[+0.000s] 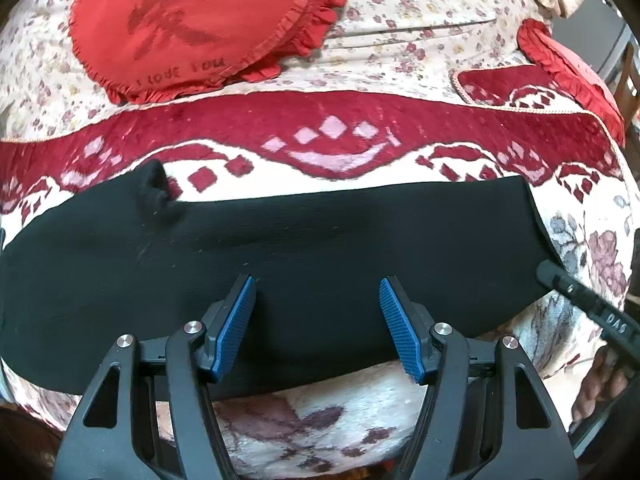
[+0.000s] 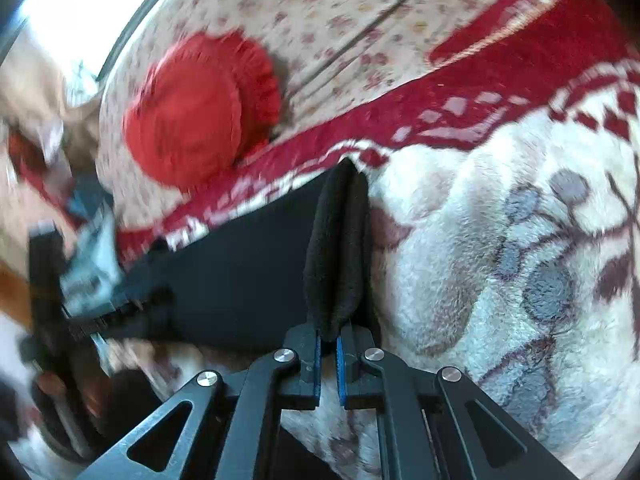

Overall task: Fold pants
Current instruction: 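Grasp the pant leg end with the right gripper and lift it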

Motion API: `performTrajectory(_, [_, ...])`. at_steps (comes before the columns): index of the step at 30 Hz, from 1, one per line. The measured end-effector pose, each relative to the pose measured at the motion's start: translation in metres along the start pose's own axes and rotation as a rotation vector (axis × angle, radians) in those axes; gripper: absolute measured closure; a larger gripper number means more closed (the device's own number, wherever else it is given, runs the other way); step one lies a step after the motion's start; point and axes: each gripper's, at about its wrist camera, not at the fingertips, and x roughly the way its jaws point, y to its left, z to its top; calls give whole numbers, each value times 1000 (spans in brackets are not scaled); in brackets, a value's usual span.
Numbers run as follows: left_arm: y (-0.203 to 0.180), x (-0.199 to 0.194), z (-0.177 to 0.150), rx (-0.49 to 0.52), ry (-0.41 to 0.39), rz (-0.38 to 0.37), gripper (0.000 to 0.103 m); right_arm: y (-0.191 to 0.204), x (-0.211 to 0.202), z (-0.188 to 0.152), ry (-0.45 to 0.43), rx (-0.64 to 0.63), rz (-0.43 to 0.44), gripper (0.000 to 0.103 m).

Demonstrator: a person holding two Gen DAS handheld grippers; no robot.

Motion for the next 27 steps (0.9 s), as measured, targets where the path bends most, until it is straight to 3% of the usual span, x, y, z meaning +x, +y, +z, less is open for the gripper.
performTrajectory(1, [-3,-1,2,6,-5,-4,39,1,-5,1,-16,-10,-21,91])
performTrajectory(3, [-9,0,6,17,-10,-8,39,4,-18,4,-55,-65,-99,72])
performTrajectory(4, [-14,1,9,27,-10,-13,39,4,-23,4,-60,-75,-107,71])
performTrajectory(11, [-46,10,23,115,0,-38,38,-8,-23,-2,-54,-35,-50,65])
performTrajectory(21, [-70,27,46,143,39,-132,38,-10,-6,-6,-19,-48,-13,61])
performTrajectory(27, [-95,33,61,203,28,-143,38,-12,-1,-7,-23,-52,9,59])
